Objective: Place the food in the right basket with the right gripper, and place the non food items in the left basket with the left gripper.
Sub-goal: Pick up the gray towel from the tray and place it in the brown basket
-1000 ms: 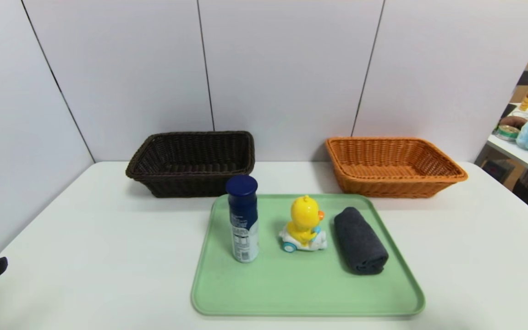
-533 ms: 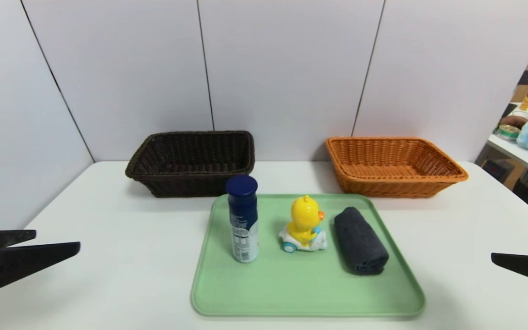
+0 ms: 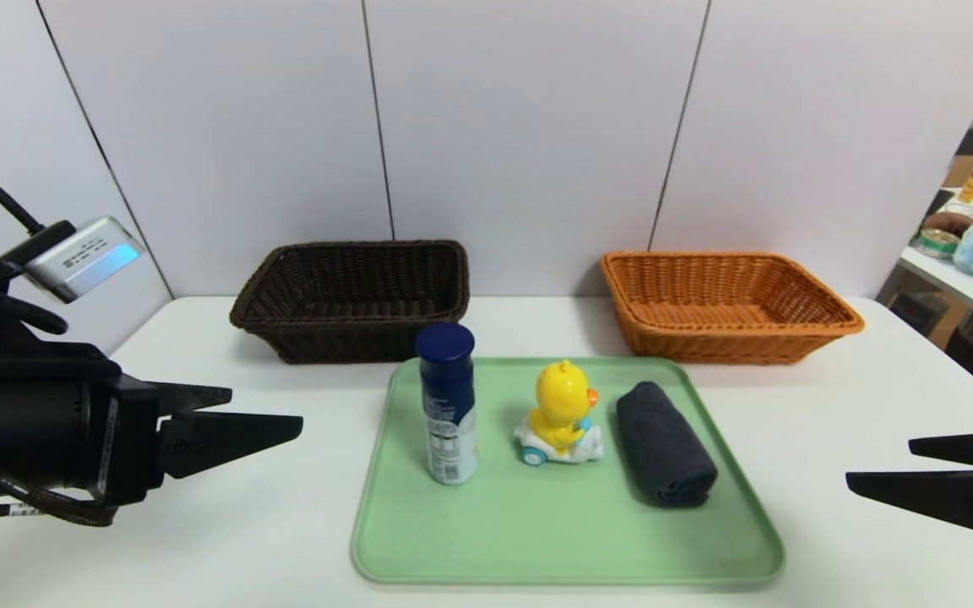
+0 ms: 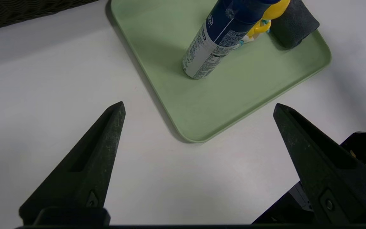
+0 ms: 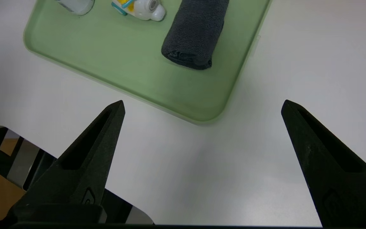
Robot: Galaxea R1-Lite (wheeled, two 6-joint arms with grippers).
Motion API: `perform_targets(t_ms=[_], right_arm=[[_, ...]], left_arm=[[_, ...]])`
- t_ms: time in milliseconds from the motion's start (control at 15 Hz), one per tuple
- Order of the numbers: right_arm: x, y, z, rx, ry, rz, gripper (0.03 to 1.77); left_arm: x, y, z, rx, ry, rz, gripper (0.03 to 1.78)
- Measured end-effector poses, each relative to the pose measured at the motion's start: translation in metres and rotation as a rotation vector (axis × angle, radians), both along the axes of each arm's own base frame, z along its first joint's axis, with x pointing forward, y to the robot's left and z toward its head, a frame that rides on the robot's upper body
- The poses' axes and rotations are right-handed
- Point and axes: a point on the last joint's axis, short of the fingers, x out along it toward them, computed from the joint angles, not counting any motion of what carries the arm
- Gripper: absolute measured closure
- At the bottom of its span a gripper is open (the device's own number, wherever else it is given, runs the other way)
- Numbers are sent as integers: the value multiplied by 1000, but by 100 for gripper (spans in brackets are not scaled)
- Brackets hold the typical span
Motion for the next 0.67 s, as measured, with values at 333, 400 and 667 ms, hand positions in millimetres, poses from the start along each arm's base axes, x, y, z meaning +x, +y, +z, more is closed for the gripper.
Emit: perform_targets(t_ms=[333,400,667], right_arm=[[6,5,-2,-2,-18,29,10],[8,7,-2,-4,-16,37,10],[18,14,0,-24,-21,83,10]], left_arm=[[2,-2,-7,31,7,-22,14],[1,-2,-9,50,-3,-35,14],[-6,1,-16,128,-53,-85,12]])
